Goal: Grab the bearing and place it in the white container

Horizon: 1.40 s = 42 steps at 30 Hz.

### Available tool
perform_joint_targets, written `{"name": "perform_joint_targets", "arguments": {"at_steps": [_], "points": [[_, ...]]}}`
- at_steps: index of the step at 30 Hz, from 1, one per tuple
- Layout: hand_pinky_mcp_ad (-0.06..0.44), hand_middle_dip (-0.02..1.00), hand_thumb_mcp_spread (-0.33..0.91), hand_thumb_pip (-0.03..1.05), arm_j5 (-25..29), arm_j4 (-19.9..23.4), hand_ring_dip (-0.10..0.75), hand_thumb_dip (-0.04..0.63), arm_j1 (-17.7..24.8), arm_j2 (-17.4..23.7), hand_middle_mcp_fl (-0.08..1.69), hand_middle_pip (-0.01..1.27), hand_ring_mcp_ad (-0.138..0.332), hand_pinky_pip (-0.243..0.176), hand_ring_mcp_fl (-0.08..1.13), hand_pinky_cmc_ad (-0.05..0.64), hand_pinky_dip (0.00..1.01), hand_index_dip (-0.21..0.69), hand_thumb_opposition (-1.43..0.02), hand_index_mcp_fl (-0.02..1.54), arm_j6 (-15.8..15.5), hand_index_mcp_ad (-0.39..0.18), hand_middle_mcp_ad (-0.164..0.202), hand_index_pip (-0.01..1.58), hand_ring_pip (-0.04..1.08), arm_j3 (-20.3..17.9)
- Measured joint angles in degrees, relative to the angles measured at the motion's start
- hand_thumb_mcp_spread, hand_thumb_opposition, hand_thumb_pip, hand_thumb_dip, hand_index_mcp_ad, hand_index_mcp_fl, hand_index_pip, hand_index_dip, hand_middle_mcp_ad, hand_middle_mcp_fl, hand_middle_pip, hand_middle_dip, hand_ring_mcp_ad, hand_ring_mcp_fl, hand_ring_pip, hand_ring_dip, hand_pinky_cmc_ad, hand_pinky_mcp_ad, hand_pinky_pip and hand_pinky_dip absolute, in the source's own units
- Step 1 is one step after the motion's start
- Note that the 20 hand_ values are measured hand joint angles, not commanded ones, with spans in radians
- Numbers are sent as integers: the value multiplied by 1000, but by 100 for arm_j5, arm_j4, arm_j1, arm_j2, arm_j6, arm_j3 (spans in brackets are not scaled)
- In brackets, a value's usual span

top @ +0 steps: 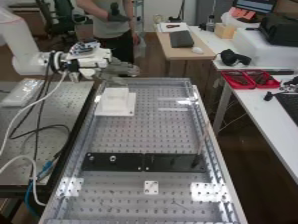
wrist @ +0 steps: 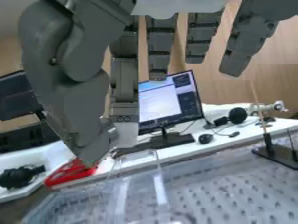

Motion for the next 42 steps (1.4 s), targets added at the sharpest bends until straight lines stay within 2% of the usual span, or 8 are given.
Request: {"name": "perform_joint_targets", "arguments": {"at_steps": [8,14,20,29,32,34,38,42], "points": [[295,234,417,579,225,2,126,218,3,-725,178,127,145,-59,2,354,286,84,-960,693,427,-103,37,1346,108,62],[295,237,417,576,380,-49,124,218,42,-1098,178,127,145,-59,2,354,286,84,-960,693,707,-103,37,1346,105,109],[295,234,417,576,488,-93,126,218,150,-1308,178,127,145,-59,2,354,286,84,-960,693,964,-103,37,1346,105,180],[295,237,417,576,602,-100,124,218,366,-1366,178,127,145,-59,2,354,286,80,-960,693,1042,-103,37,1346,105,282],[295,237,417,581,606,-249,124,222,384,-1363,183,127,145,-59,2,354,302,84,-951,628,1087,-105,37,1349,105,332],[295,237,414,620,603,-499,124,227,392,-1363,129,127,145,-59,0,354,328,84,-949,567,1154,-110,37,1351,119,403],[295,237,379,763,637,-688,119,257,410,-1352,70,126,147,-63,2,354,424,96,-895,258,1248,-120,44,1356,147,454],[295,237,330,785,686,-723,91,269,413,-1310,5,126,143,-89,2,358,487,94,-848,187,1277,-136,54,1356,168,419]]}}
